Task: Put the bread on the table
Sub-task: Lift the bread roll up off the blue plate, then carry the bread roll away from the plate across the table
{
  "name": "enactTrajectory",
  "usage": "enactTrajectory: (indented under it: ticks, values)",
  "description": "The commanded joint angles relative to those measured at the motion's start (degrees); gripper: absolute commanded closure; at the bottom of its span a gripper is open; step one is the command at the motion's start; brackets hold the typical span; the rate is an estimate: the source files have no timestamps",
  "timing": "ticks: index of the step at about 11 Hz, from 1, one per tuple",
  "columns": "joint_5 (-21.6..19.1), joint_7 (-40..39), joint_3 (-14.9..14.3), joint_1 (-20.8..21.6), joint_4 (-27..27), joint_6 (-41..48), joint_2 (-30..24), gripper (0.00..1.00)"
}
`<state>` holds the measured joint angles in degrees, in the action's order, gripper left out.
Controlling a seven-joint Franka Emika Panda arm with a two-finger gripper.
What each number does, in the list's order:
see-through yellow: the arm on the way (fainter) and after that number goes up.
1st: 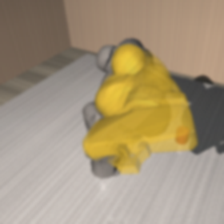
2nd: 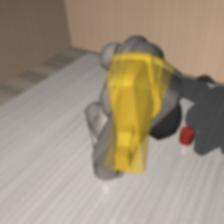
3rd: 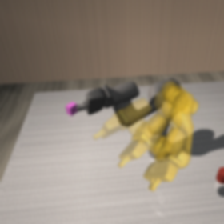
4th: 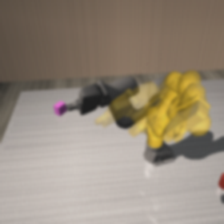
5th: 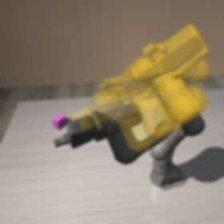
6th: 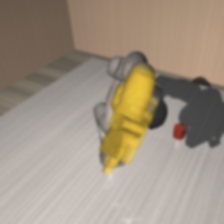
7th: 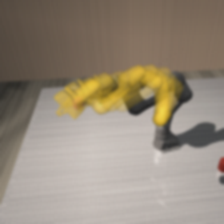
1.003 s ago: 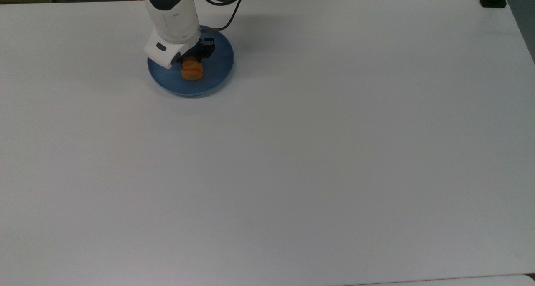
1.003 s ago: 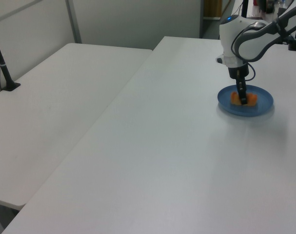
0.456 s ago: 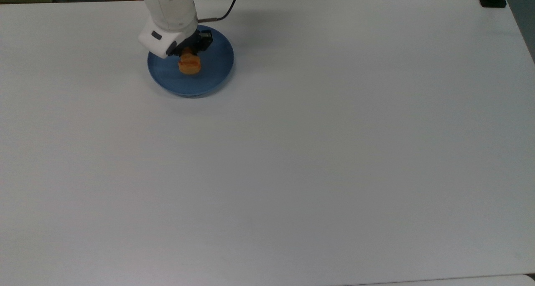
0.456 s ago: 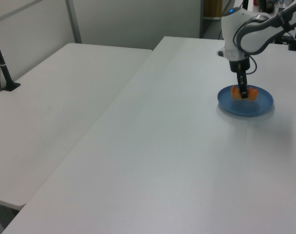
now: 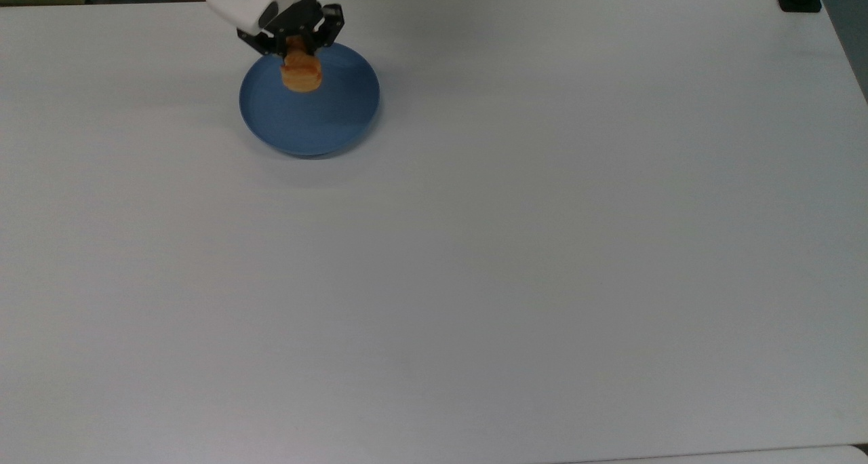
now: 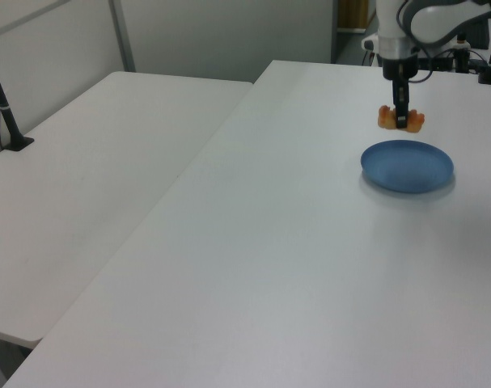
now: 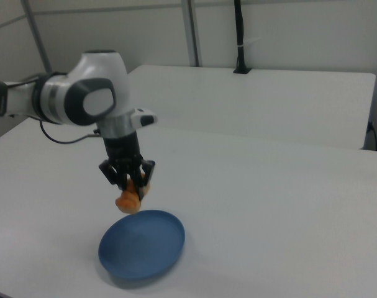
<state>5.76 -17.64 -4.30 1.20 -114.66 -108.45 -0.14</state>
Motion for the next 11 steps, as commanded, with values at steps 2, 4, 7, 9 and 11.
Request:
enactTrajectory:
  ticks: [2,4,7,9,11]
  values:
    - [-4.25,2.24,-0.44,6.35,10.12,8.77,0.75,0.65]
    - [-6.72,5.84,-0.09,9.59,18.37,13.07,5.3,0.65]
    - [-10.15,13.57,0.26,15.04,25.6,13.0,10.67,0.65]
    - [-10.16,17.7,0.26,19.52,33.05,11.78,17.76,0.64]
    - [-10.07,24.29,0.26,23.65,37.56,5.57,24.11,0.64]
